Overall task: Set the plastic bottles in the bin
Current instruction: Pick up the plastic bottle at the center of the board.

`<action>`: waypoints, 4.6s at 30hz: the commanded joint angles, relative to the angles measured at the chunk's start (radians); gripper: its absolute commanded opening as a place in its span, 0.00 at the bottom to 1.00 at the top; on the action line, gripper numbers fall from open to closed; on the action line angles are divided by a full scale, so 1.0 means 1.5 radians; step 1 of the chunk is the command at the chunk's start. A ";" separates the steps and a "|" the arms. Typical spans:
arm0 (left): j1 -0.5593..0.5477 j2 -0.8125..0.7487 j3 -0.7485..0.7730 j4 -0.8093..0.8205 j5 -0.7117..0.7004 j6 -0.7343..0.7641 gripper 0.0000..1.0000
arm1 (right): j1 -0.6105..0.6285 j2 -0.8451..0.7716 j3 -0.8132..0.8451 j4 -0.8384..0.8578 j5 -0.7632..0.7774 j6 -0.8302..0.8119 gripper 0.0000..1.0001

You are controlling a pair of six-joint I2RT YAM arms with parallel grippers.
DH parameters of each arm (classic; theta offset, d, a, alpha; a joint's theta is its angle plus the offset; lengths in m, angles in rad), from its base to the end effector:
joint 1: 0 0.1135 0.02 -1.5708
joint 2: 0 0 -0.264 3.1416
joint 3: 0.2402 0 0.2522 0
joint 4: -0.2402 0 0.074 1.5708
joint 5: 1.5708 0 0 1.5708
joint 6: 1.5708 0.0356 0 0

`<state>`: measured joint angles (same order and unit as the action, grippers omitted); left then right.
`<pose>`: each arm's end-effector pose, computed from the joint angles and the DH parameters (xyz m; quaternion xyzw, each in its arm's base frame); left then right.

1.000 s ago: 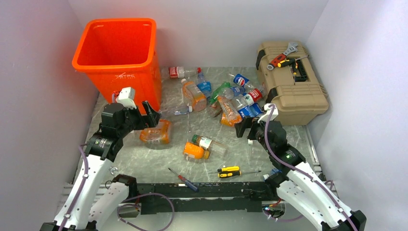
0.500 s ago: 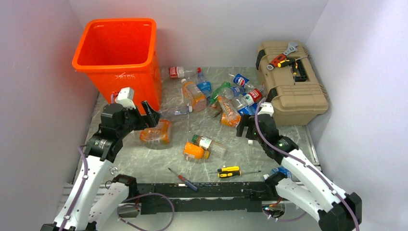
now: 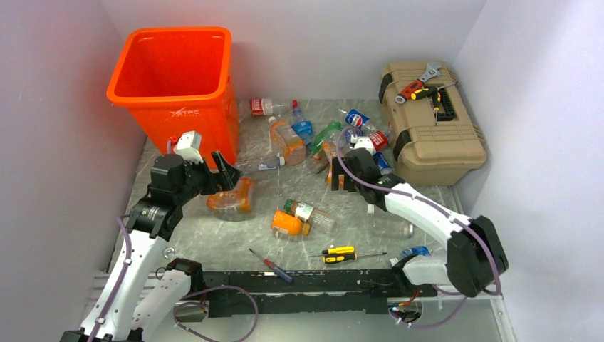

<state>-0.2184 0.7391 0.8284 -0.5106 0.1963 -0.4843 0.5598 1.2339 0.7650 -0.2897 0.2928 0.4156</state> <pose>0.1575 -0.0421 0.3284 -0.0579 0.8350 -0.2634 0.4797 0.2231 0.1277 0.2311 -0.0080 0.9106 0.0647 0.4080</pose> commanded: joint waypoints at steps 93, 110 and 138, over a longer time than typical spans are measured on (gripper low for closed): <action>-0.497 0.378 0.311 -0.191 0.104 0.803 0.58 | 0.129 -0.118 0.218 -0.298 -0.582 -0.129 0.44; -0.497 0.302 0.346 -0.111 0.106 0.664 0.34 | 0.129 -0.257 0.247 -0.238 -0.423 -0.002 1.00; -0.274 0.326 0.637 0.051 -0.231 0.264 0.35 | 0.129 -0.465 -0.050 -0.092 0.046 0.083 1.00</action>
<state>-0.7528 1.1694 1.7069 -0.4675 -0.0509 0.0811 0.7506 0.5293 0.7170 -0.4778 0.3096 0.5087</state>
